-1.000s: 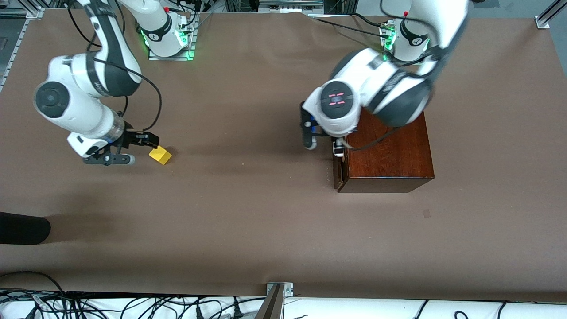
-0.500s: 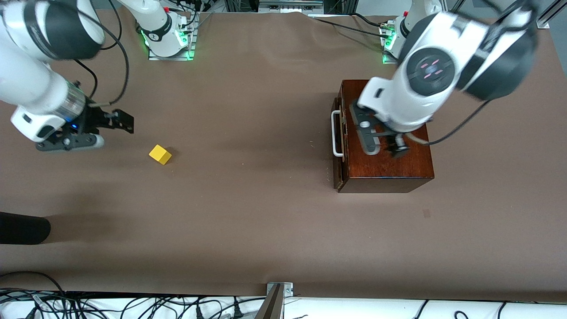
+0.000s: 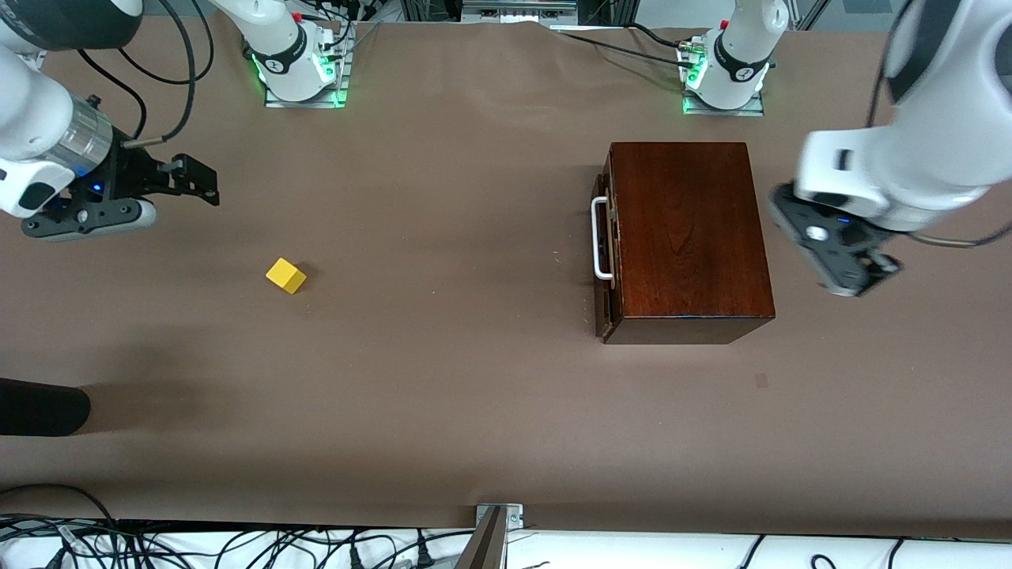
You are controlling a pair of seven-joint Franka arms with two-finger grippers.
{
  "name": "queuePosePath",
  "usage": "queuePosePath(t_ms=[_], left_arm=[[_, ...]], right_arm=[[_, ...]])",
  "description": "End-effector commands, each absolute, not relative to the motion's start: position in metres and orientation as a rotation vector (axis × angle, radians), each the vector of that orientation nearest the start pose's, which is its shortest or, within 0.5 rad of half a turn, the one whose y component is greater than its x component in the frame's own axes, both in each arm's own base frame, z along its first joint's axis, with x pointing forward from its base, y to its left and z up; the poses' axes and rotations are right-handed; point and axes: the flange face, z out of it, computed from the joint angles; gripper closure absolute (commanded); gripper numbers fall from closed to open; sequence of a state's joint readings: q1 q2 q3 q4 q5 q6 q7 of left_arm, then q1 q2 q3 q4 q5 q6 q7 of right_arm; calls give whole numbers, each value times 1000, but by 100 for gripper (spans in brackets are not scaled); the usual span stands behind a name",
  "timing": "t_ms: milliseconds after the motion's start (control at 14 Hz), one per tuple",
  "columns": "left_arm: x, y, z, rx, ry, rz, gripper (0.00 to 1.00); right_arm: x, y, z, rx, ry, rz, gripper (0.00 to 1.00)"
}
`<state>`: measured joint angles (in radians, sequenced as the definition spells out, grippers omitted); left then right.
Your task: Open drawer, take yellow block, close drawer
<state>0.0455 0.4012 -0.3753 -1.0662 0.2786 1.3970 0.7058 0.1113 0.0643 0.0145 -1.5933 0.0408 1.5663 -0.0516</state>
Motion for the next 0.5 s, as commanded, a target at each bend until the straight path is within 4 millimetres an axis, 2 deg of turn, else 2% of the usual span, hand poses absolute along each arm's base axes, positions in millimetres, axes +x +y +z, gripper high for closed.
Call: queuePosePath(t_ms=[0, 71, 214, 429], left_arm=[[613, -110, 634, -2851, 1019, -10, 0], [603, -106, 632, -2955, 830, -50, 0], [586, -84, 631, -3066, 522, -65, 0], [569, -58, 624, -3083, 383, -24, 0]], right_arm=[[562, 64, 583, -3056, -273, 168, 0], [561, 63, 583, -3054, -285, 170, 0], [561, 62, 582, -3055, -292, 174, 0], [562, 58, 584, -3062, -291, 170, 0]])
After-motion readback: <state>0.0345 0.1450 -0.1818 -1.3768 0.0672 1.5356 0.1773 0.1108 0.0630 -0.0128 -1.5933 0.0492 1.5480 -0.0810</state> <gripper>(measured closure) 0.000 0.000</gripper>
